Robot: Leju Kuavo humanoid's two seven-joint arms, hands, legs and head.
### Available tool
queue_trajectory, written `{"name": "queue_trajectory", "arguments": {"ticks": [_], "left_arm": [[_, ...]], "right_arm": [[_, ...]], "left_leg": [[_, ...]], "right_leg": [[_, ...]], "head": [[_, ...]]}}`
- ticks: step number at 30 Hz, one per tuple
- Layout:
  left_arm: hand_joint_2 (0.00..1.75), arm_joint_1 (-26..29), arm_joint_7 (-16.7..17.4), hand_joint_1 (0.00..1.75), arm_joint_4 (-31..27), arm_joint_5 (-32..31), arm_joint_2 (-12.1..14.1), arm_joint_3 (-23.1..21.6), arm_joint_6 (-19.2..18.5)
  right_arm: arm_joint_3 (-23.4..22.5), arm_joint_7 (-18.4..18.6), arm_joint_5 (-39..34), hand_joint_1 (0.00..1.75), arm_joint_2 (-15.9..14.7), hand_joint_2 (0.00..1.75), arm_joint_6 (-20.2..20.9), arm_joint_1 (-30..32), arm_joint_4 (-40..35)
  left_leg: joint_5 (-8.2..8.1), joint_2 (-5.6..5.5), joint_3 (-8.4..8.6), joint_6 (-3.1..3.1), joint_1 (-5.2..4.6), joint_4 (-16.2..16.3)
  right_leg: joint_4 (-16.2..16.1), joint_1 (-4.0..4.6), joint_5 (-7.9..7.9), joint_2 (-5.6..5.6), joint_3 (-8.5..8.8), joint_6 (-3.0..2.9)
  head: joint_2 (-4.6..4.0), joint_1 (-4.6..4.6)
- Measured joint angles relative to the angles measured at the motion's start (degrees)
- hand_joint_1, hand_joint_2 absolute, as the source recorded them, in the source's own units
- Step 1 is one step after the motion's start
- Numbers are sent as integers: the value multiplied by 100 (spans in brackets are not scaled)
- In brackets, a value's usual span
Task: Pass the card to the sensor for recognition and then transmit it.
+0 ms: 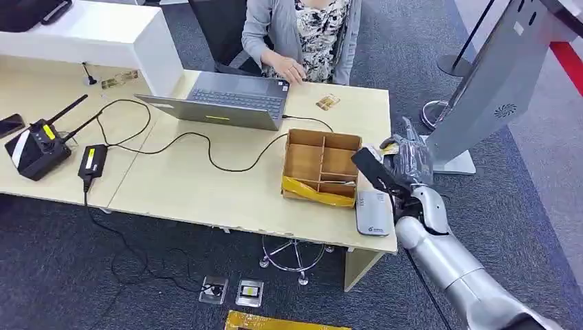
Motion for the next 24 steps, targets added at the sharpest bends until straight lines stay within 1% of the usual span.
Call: {"name": "queue_trajectory", "arguments": {"ticks": [3, 7, 10, 16, 24], "left_arm": [[0, 6, 0, 0, 0, 15, 0, 0, -9], [0, 4, -9, 0, 0, 53, 0, 0, 53], [0, 2, 20, 0, 0, 68, 0, 0, 116], [0, 1, 59, 0, 0, 81, 0, 0, 136], [0, 4, 87, 0, 0, 151, 0, 0, 140]], "right_arm": [[-70, -151, -87, 175, -74, 175, -30, 95, 94], [-85, -267, -157, 175, -92, 175, -33, 134, 186], [-100, -518, -323, 175, -79, 175, -96, 211, 300], [-109, -813, -564, 175, -61, 175, -146, 344, 548], [-170, -922, -938, 175, -52, 175, -221, 625, 671]], "left_leg": [[-3, 9, 0, -4, 0, 0], [-4, 13, 3, -5, 1, 0], [-4, 10, 2, -5, 2, 0], [-4, 11, 2, -6, 2, 0], [-5, 11, 2, -6, 2, 0]], "right_leg": [[1, 0, 0, 9, -1, 0], [1, 0, 0, 23, -2, 0], [1, 1, 0, 16, -1, 0], [1, 1, 0, 20, -1, 0], [1, 1, 0, 20, -1, 0]], "head": [[0, 0], [0, 0], [0, 0], [0, 0], [0, 0]]}}
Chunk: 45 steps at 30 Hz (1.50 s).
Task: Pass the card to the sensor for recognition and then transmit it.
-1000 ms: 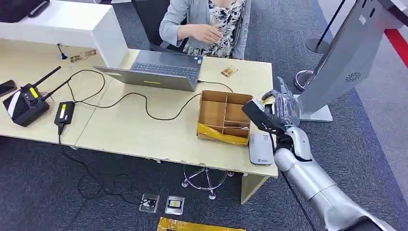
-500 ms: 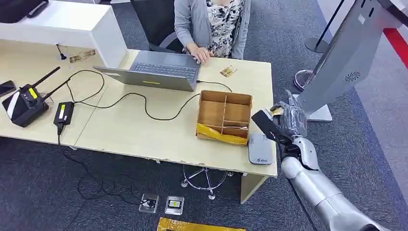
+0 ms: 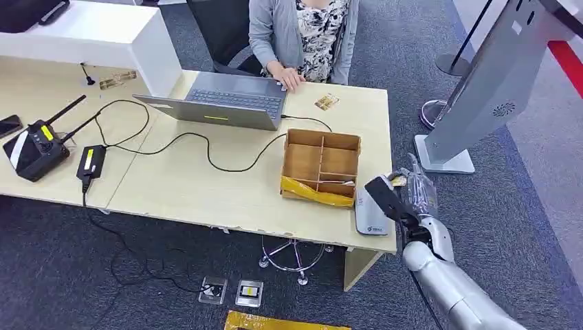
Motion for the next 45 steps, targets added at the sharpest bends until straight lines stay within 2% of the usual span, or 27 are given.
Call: {"name": "queue_trajectory", "arguments": {"ticks": [4, 9, 17, 22, 26, 33, 38, 45], "left_arm": [[0, 0, 24, 0, 0, 35, -2, 0, 46], [0, 1, 127, 0, 0, 26, -46, 0, 330], [0, 1, 140, 0, 0, 35, -101, 0, 417], [0, 0, 120, 0, 0, -44, -57, 0, 72], [0, -2, 92, 0, 0, -103, -7, 0, -35], [0, -2, 87, 0, 0, -142, 63, 0, -79], [0, -2, 85, 0, 0, -186, 87, 0, -151], [0, -6, 16, 0, 0, -315, 118, 0, -306]], "right_arm": [[-81, -72, -230, 175, -7, 175, 0, 72, 131], [-214, -271, -581, 175, -31, 175, 7, 221, 278], [-321, -372, -830, 175, -112, 175, -19, 628, 341], [-304, -24, -787, 175, -164, 175, -335, 900, 166], [-302, 354, -662, 175, -328, 175, -542, 1071, -236], [-323, 894, -190, 175, -741, 175, -505, 1169, -1110], [-415, 1112, -31, 175, -1014, 175, -413, 1176, -1735], [-474, 1246, 153, 175, -1113, 175, -295, 1386, -2330]], "left_leg": [[0, 1, 1, 0, 0, 0], [0, 0, 2, 0, 0, 0], [-3, 2, 3, -3, 0, 0], [-3, 1, 2, -3, 1, 0], [-3, 2, 2, -3, 1, 0], [-3, 2, 2, -3, -1, 0], [-3, 2, 3, -3, -1, 0], [-3, 1, 4, -3, 2, 0]], "right_leg": [[0, 0, 0, 1, 0, 0], [-1, 0, 0, 0, 0, 0], [-1, 0, 0, 2, 0, 0], [0, 0, 0, 1, 1, -1], [0, 0, 0, 2, 1, 0], [-1, -1, 0, 1, 2, 0], [-1, -1, 0, 2, 2, 0], [0, 2, -3, 1, 3, -5]], "head": [[0, 0], [0, 0], [0, -2], [0, -2], [0, 0], [0, 0], [0, 0], [0, -2]]}}
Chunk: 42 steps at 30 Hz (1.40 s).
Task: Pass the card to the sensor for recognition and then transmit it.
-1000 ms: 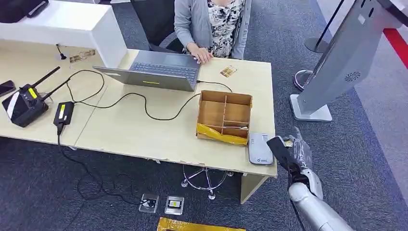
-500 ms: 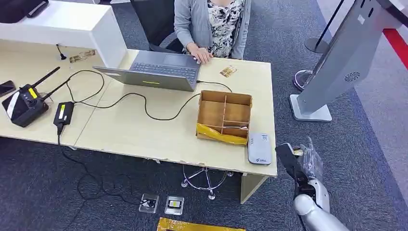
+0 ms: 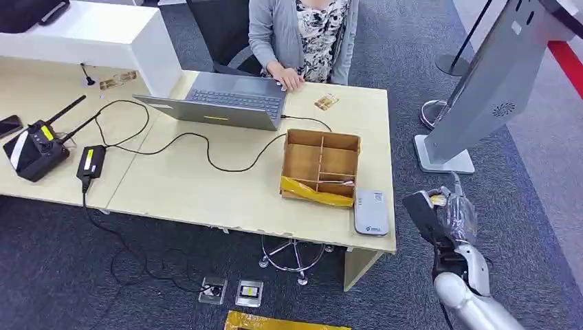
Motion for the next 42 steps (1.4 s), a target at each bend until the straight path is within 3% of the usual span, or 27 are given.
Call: {"name": "queue_trajectory", "arguments": {"ticks": [12, 25, 42], "left_arm": [[0, -10, -61, 0, 0, -81, 15, -4, 24], [0, -20, -40, 0, 0, -120, 15, -103, -31], [0, -16, -59, 0, -11, -164, 13, -157, -81]], "right_arm": [[50, -433, 240, 175, 372, 175, 310, 196, 100], [269, -547, 358, 175, 918, 175, 584, -426, 697], [363, -682, -103, 175, 990, 175, 496, -816, 1701]], "left_leg": [[0, 0, -2, -1, 1, -1], [0, 0, -2, -1, 1, -1], [0, 0, -2, -1, 1, -1]], "right_leg": [[1, 1, 0, 0, 1, -1], [2, 1, 0, -1, 1, -1], [1, 1, 0, 0, -1, -1]], "head": [[0, 2], [0, 2], [0, 2]]}}
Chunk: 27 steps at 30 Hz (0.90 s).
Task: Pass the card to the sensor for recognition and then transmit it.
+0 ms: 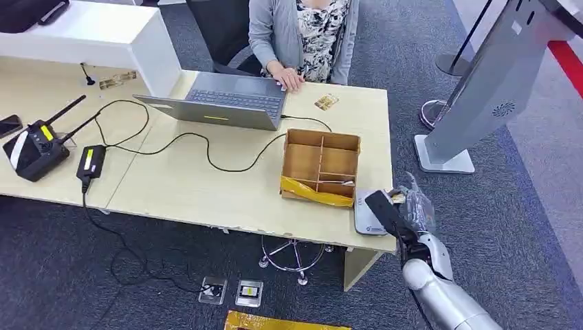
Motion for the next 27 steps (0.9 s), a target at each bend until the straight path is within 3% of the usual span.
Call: {"name": "queue_trajectory", "arguments": {"ticks": [14, 27], "left_arm": [[0, -1, -83, 0, 0, -24, 0, -17, -13], [0, -3, -31, 0, 0, -18, 2, -22, 2]], "right_arm": [[-26, -208, 179, 175, 33, 175, -22, -29, 391], [-15, -378, 284, 175, 247, 175, -109, -20, 502]], "left_leg": [[0, 1, 1, 0, 0, 0], [0, 1, 4, 0, 2, 0]], "right_leg": [[0, 0, 0, 1, 1, 0], [1, 2, 0, 1, 2, 0]], "head": [[0, 0], [0, -4]]}}
